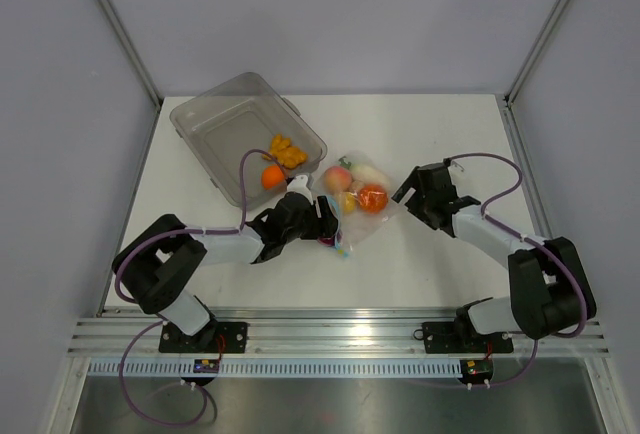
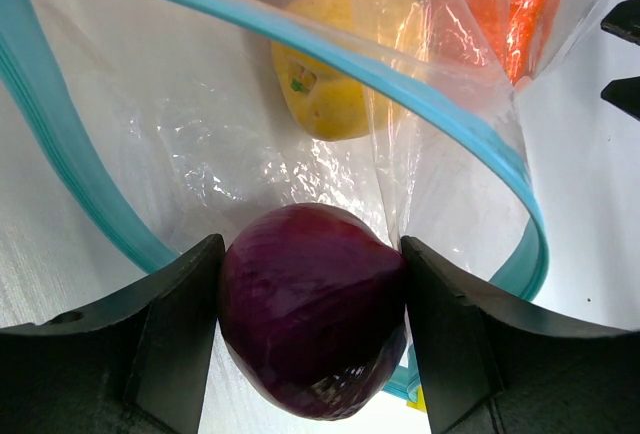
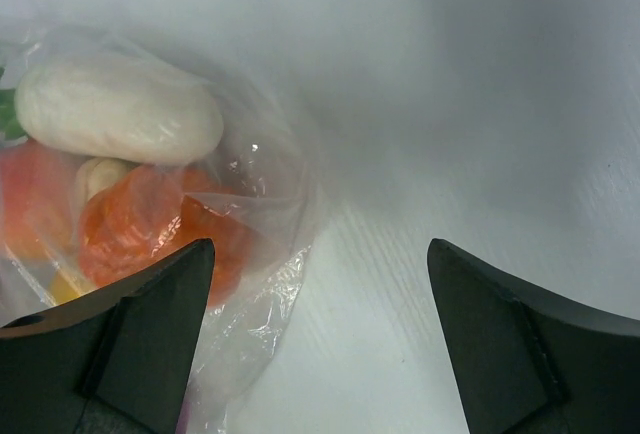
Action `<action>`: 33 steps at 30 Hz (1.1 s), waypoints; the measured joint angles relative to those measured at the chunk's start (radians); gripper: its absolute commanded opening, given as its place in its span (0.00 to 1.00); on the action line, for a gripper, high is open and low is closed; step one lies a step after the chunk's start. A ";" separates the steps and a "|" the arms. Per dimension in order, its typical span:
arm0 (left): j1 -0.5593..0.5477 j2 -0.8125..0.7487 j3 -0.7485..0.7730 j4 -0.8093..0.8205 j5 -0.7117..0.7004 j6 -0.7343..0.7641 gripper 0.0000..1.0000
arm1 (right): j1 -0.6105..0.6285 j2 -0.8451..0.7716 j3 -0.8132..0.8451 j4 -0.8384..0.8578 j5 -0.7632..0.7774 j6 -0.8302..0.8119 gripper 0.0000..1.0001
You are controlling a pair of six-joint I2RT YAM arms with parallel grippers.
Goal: Open the zip-top bag and remove the fake food
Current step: Pick up the fake fruit from the zipper food storage bag.
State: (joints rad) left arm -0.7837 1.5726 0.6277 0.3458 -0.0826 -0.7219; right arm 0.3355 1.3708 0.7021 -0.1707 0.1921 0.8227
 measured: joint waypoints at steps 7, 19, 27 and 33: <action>0.000 0.000 0.000 0.002 0.000 0.000 0.62 | -0.036 0.068 -0.013 0.089 -0.089 0.008 0.93; 0.000 0.000 0.000 0.006 0.005 0.007 0.61 | -0.037 0.137 -0.032 0.247 -0.156 -0.002 0.86; 0.000 0.014 0.007 0.008 0.010 0.007 0.61 | -0.037 0.087 -0.097 0.391 -0.146 -0.017 0.92; 0.000 0.014 0.007 0.008 0.011 0.007 0.61 | -0.037 0.044 -0.106 0.441 -0.148 -0.014 0.98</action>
State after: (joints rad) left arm -0.7837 1.5871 0.6350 0.3534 -0.0711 -0.7147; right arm 0.2981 1.4147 0.5964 0.2699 0.0441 0.8085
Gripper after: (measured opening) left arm 0.689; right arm 0.970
